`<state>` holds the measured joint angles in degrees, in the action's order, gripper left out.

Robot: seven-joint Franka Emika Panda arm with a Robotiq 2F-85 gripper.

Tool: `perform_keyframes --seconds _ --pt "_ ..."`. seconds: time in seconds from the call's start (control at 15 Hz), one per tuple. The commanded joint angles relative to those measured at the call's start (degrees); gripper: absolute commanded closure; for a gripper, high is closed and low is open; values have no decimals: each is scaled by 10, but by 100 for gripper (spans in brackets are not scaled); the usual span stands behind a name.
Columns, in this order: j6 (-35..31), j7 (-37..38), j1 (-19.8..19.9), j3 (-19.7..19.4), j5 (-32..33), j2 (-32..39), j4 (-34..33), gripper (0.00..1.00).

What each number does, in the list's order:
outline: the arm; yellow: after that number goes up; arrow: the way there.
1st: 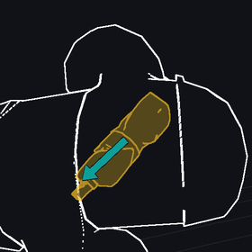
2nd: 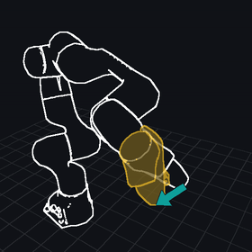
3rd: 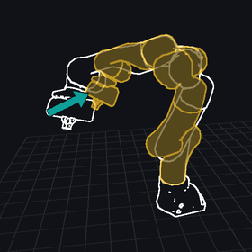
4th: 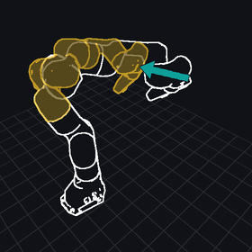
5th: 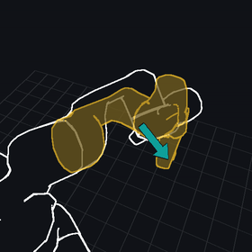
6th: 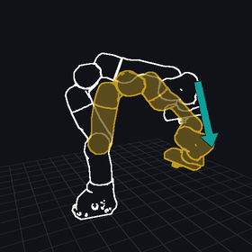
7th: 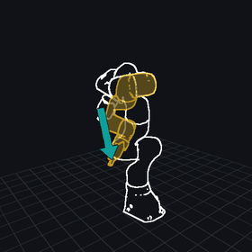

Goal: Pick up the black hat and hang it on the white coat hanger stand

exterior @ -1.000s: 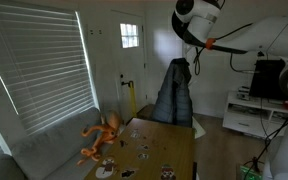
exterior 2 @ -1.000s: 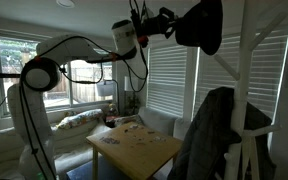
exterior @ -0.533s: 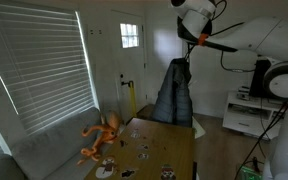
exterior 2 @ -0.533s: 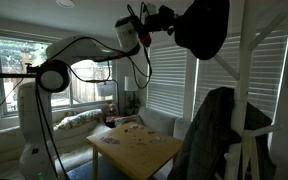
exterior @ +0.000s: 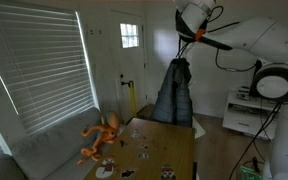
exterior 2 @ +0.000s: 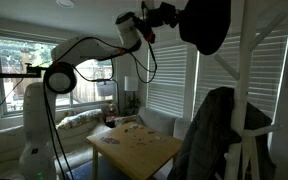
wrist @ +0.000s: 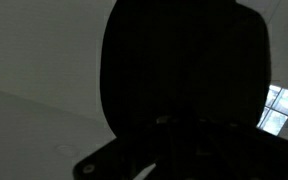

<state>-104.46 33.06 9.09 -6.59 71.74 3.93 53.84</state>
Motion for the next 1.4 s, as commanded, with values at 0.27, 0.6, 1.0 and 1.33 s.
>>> perform_keyframes --seconds 0.27,0.6,1.0,1.33 --pt "-1 13 7 -3 -13 22 -31 93" --pt "-16 69 20 -8 -24 48 -73 98" --pt "120 38 20 -2 -78 50 -98 98" --pt "174 16 32 -3 -150 48 -114 98"
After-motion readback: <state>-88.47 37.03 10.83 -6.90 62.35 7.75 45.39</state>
